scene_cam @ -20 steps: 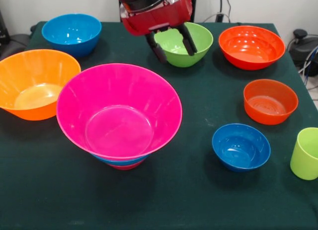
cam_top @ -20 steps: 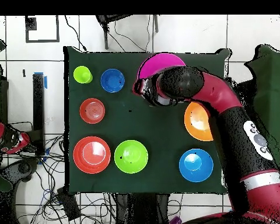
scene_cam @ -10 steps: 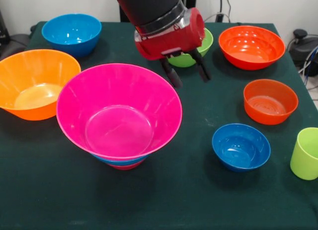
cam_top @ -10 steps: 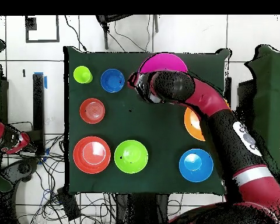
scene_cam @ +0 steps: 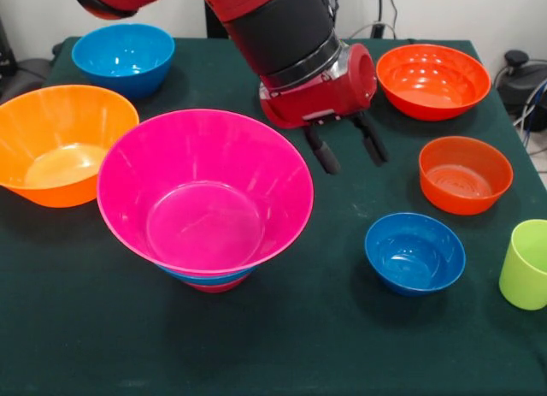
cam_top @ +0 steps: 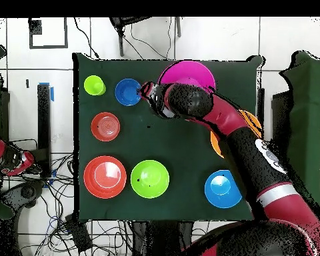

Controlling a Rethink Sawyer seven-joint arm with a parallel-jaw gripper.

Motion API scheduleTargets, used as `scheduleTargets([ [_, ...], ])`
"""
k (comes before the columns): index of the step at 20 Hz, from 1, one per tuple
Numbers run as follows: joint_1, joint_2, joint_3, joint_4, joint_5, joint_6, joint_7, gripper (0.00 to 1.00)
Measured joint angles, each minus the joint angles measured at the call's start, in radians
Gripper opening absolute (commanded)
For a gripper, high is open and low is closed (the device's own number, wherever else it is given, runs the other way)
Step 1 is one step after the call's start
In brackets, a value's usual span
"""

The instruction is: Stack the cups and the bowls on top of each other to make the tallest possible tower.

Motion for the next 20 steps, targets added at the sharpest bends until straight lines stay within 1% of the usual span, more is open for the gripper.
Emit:
scheduleTargets([
  [8, 0.019, 0.043, -0.001, 0.0, 0.009, -0.055, 0.0, 1.0],
  [12, 0.042, 0.062, -0.002, 0.0, 0.009, -0.076, 0.0, 1.0],
  [20, 0.088, 0.092, -0.004, 0.0, 0.009, -0.15, 0.0, 1.0],
])
